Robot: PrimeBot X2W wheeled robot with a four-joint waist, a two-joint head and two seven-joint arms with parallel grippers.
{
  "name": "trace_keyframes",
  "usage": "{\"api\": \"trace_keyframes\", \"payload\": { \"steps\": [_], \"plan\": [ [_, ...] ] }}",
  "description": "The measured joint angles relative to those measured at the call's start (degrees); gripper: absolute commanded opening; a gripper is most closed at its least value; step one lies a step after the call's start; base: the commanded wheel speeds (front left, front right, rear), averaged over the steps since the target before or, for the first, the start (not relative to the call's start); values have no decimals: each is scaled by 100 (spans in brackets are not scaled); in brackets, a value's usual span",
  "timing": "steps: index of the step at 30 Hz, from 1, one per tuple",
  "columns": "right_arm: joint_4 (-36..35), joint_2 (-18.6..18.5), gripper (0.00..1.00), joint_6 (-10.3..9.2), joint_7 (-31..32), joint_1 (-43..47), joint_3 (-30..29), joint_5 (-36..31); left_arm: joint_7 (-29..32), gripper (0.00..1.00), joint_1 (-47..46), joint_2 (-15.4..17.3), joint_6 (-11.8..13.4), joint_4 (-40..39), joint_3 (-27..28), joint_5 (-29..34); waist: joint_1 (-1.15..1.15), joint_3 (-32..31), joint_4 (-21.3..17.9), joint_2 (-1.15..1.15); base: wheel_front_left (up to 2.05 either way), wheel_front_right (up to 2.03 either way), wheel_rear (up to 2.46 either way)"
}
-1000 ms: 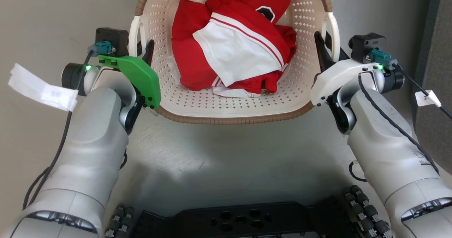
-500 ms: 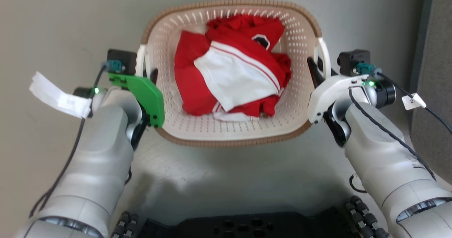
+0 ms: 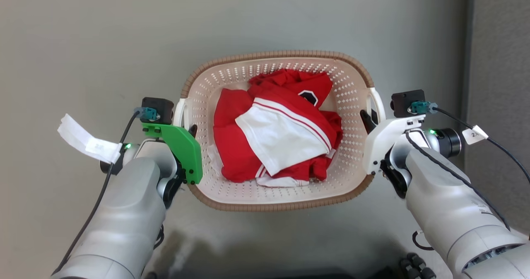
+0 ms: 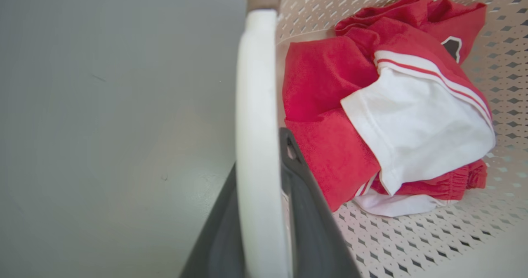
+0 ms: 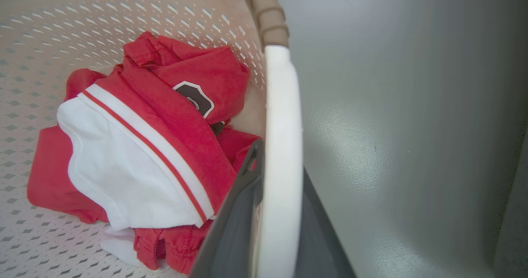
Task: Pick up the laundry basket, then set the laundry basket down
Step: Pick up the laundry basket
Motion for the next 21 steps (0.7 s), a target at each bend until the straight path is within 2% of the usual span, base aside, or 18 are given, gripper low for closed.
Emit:
{"api": "trace_keyframes", "payload": {
  "steps": [21],
  "plan": [
    [145, 27, 0, 135, 550, 337, 247, 375, 632, 0, 287, 9, 0, 22, -230, -759, 0, -1627, -190, 0, 0, 0, 0]
  ]
}}
